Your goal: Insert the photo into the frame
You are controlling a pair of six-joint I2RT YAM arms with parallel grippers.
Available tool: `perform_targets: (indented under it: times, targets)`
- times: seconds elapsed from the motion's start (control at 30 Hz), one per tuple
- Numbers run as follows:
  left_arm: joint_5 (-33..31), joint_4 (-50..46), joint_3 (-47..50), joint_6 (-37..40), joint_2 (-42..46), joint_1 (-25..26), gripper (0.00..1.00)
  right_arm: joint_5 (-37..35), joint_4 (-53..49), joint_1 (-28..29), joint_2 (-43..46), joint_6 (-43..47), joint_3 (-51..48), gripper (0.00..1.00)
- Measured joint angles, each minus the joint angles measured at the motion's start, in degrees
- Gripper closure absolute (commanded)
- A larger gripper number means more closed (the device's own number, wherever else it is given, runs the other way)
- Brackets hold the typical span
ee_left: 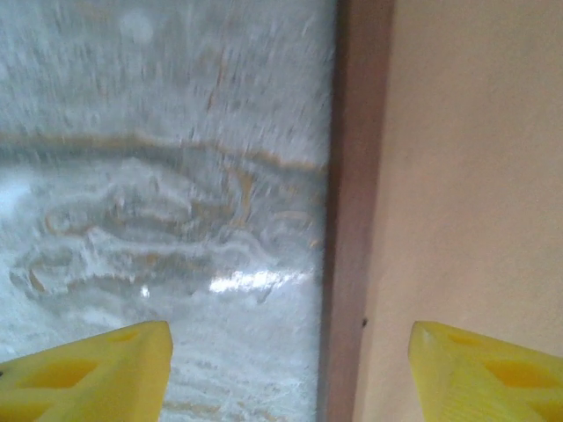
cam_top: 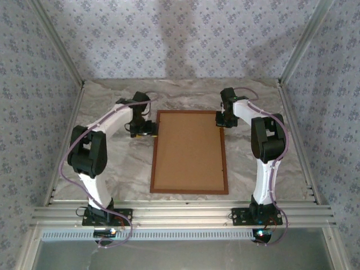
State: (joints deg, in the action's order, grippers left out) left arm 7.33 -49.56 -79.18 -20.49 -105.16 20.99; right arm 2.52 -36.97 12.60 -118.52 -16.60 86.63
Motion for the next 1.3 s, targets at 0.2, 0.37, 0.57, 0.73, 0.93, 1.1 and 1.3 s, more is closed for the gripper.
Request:
perform_targets:
  times: [0.2,0.37,0.57,0.73,0.93,1.1,1.3]
  targets:
    - [2.38,2.82,5.44,-1.27,0.66,0.09,0.28,0.00,0.00,0.00,0.00,0.00,0.00,0.87]
    - [3.43,4.20,5.64,-1.33,0.13,0.55,0.28,-0.02,0.00,0.00,0.00,0.17,0.00,0.87]
    - [3.41,4.85,6.14,-1.68,-1.36,0.83,0.28,-0.02,0.00,0.00,0.00,0.20,0.00,0.87]
    - [3.39,4.85,7.02,-1.92,-2.19,0.87,0.28,-0.02,0.00,0.00,0.00,0.20,0.00,0.87]
    - [3.37,4.85,7.43,-2.12,-2.21,1.14,0.28,-0.02,0.00,0.00,0.00,0.20,0.00,0.87]
    - [3.41,5.25,7.78,-2.12,-2.27,1.31,0.28,-0.02,0.00,0.00,0.00,0.22,0.00,0.87]
    - [4.20,5.42,7.58,-2.10,-3.02,1.31,0.29,-0.02,0.00,0.00,0.00,0.22,0.00,0.87]
